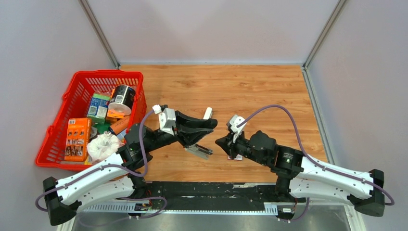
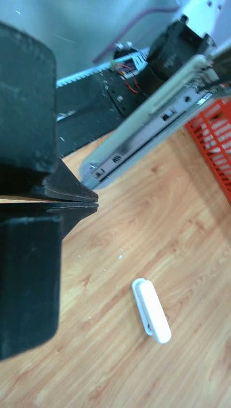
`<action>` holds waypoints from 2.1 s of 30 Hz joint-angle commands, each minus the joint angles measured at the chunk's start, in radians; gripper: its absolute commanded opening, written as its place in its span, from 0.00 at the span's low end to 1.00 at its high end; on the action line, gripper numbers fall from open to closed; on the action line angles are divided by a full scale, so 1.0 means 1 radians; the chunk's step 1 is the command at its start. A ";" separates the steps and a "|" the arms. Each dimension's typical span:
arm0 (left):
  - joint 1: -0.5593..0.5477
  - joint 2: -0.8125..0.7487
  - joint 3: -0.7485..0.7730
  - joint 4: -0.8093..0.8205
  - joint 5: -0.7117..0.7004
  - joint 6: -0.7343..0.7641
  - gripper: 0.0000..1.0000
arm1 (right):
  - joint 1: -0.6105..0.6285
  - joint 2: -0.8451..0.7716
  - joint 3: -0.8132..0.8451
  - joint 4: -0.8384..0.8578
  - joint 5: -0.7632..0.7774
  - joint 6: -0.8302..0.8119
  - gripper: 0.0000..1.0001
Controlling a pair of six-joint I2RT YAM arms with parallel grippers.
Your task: Unload the staples from the stapler
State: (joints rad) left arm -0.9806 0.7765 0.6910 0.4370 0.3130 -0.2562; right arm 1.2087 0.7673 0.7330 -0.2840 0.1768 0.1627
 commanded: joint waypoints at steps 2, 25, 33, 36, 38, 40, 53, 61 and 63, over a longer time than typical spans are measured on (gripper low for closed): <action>0.000 -0.016 0.012 0.042 -0.080 0.021 0.00 | 0.003 0.085 -0.037 0.247 0.109 -0.035 0.00; 0.000 0.004 -0.030 0.008 -0.262 0.023 0.00 | 0.002 0.305 -0.221 0.750 0.101 -0.017 0.00; 0.000 0.026 -0.024 -0.010 -0.310 0.012 0.00 | 0.002 0.382 -0.245 0.850 0.063 0.004 0.00; 0.000 0.033 -0.024 -0.024 -0.354 0.008 0.00 | -0.005 0.408 -0.274 0.917 0.038 0.026 0.00; 0.000 0.040 -0.025 -0.034 -0.382 0.005 0.00 | -0.008 0.440 -0.287 0.959 0.017 0.046 0.00; -0.001 0.044 -0.019 -0.064 -0.408 0.003 0.00 | -0.011 0.470 -0.294 0.996 0.003 0.067 0.00; 0.000 0.072 0.031 -0.277 -0.492 -0.006 0.00 | -0.026 0.650 -0.296 1.181 -0.076 0.120 0.00; 0.000 0.061 0.042 -0.357 -0.552 0.011 0.00 | -0.054 0.802 -0.299 1.379 -0.160 0.188 0.00; 0.000 0.067 0.059 -0.377 -0.549 0.012 0.00 | -0.064 0.843 -0.302 1.456 -0.210 0.199 0.00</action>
State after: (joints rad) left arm -0.9806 0.8597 0.6590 0.0326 -0.2073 -0.2443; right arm 1.1656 1.5513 0.4240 0.9447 0.0479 0.3157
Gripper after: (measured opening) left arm 0.380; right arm 0.004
